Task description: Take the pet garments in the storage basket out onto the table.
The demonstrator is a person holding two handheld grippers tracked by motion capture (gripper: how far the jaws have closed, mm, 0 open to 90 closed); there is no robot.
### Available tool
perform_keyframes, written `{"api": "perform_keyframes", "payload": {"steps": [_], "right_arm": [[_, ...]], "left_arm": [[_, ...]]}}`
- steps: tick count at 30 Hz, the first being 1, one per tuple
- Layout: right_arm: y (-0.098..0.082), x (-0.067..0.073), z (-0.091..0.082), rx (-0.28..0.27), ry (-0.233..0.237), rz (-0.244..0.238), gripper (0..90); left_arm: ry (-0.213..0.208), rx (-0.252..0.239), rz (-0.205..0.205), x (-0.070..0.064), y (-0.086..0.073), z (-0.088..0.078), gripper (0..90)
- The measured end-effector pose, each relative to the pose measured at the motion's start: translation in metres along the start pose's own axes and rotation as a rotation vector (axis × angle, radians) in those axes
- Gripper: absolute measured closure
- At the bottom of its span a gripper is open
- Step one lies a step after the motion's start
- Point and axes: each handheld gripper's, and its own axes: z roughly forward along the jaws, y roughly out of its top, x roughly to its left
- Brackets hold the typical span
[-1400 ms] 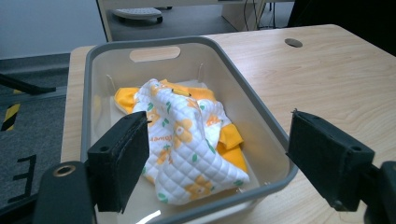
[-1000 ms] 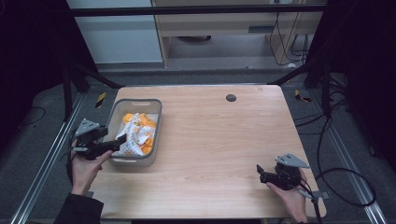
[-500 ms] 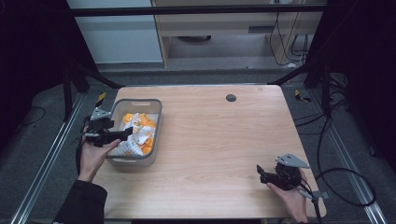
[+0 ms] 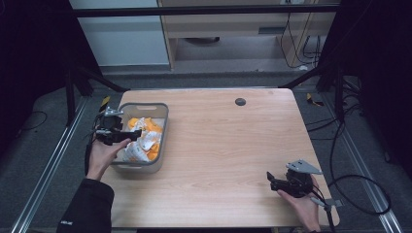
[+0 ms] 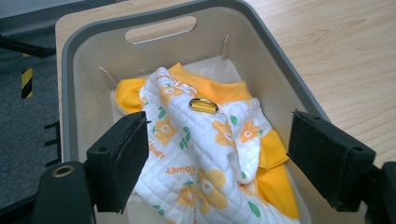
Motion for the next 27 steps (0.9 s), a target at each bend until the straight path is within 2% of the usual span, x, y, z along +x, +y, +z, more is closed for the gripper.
{"api": "perform_keyframes", "payload": {"steps": [3,7,11,18,27], "right_arm": [[0.000,0.000,0.000,0.001,-0.001,0.005,13.3],[0.000,0.000,0.000,0.004,0.001,0.004,13.3],[0.000,0.000,0.001,0.009,0.005,0.010,13.3],[0.000,0.000,0.002,0.009,0.004,0.005,13.3],[0.001,-0.001,0.002,0.008,0.010,0.011,13.3]], "left_arm": [[-0.007,0.017,-0.006,0.002,0.002,0.005,20.8],[0.006,0.053,0.005,0.003,0.003,0.012,21.3],[0.013,0.073,-0.002,0.003,0.003,0.017,22.3],[-0.002,0.099,-0.003,0.003,0.001,0.022,26.9],[-0.024,0.158,-0.006,0.004,-0.004,0.029,30.5]]}}
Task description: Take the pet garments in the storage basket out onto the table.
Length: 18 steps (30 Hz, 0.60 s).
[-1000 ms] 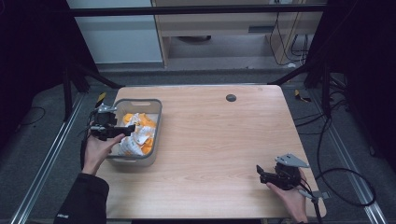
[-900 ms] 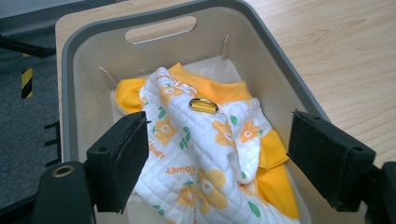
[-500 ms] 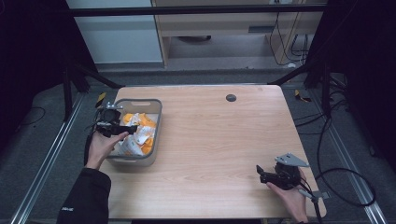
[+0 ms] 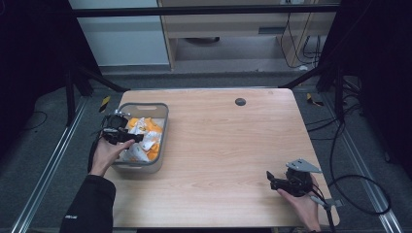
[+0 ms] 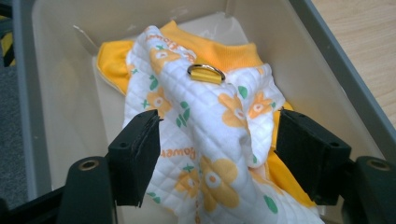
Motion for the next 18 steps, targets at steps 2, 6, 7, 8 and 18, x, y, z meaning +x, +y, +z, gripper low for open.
{"api": "perform_keyframes", "payload": {"steps": [2,6,7,8,18], "right_arm": [[0.000,0.000,0.001,0.003,0.002,-0.003,13.3],[0.000,0.000,0.000,0.001,0.004,-0.003,13.3],[0.000,0.000,0.000,0.000,0.004,-0.003,13.3],[0.000,0.000,0.000,-0.001,0.003,-0.004,13.3],[0.000,0.000,0.001,0.009,0.005,-0.003,13.3]], "left_arm": [[-0.001,0.010,0.001,0.000,0.000,0.002,31.3],[-0.015,0.028,-0.004,0.001,0.000,0.006,31.8],[-0.018,0.032,-0.001,0.000,0.000,0.006,32.1],[-0.019,0.039,0.000,0.000,0.000,0.007,32.5],[-0.035,0.084,-0.001,-0.002,-0.003,0.020,37.7]]}}
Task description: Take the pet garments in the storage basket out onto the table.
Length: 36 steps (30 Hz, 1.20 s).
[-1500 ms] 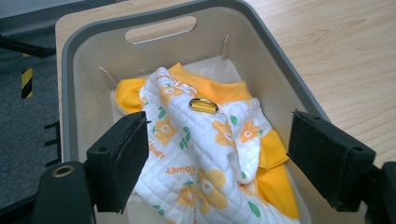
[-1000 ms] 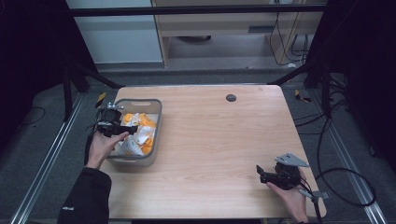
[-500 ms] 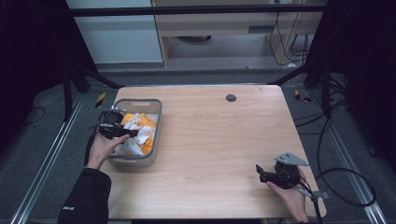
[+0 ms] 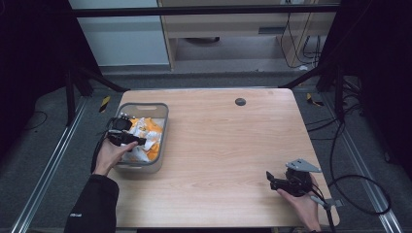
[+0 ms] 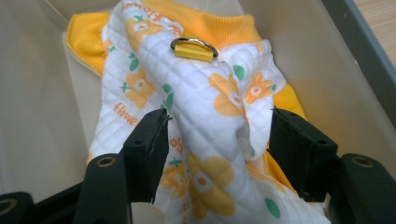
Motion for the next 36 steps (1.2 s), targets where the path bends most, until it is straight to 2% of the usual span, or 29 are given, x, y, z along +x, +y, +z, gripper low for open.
{"api": "perform_keyframes", "payload": {"steps": [3,9,18,24,26,31,36], "right_arm": [[0.000,0.000,0.001,0.004,0.000,-0.007,13.3],[0.000,0.000,0.001,0.007,0.003,-0.006,13.3],[0.000,0.000,0.002,0.015,0.002,-0.006,13.3],[0.000,0.000,0.002,0.017,0.006,0.000,13.5],[0.000,-0.001,0.002,0.016,0.005,0.002,13.5],[0.000,-0.001,0.002,0.018,0.004,-0.002,13.6],[0.000,-0.001,0.002,0.016,0.004,0.004,13.6]], "left_arm": [[-0.001,0.017,0.006,-0.001,0.000,0.003,40.0],[-0.016,0.038,-0.008,0.001,0.000,0.005,46.5],[-0.019,0.083,-0.003,0.001,0.000,0.014,50.4],[-0.014,0.099,-0.001,0.002,0.001,0.014,58.3],[-0.015,0.102,-0.001,0.002,0.001,0.014,63.8],[-0.024,0.111,0.001,0.004,0.002,0.015,69.6],[-0.014,0.116,0.008,0.003,0.003,0.013,75.1]]}}
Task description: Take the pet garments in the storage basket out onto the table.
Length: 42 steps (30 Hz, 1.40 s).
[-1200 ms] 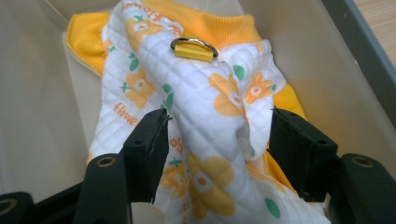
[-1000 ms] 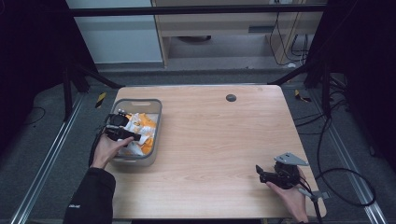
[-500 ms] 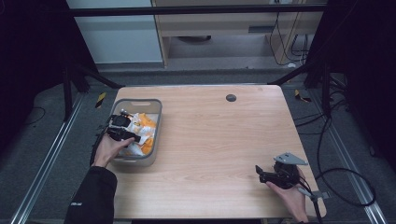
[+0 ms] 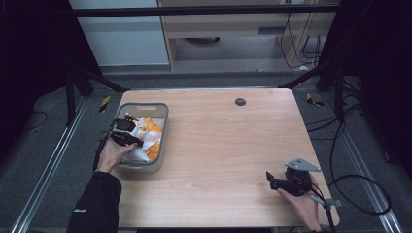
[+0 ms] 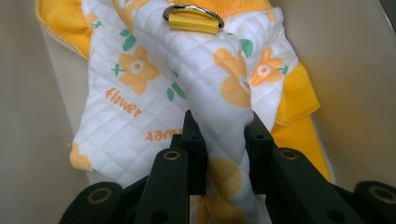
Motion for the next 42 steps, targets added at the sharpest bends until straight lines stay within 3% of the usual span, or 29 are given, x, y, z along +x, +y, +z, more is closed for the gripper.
{"api": "perform_keyframes", "payload": {"steps": [10,34,42], "right_arm": [[0.000,0.000,-0.001,0.000,0.000,-0.001,13.6],[0.000,0.000,-0.001,-0.003,-0.001,-0.001,13.6],[0.000,0.000,-0.003,-0.024,-0.002,-0.005,14.1]], "left_arm": [[-0.007,-0.037,-0.003,0.001,0.000,-0.009,77.3],[0.008,-0.126,0.070,-0.006,0.006,-0.073,78.0],[0.026,-0.147,0.084,-0.007,0.004,-0.086,78.0]]}}
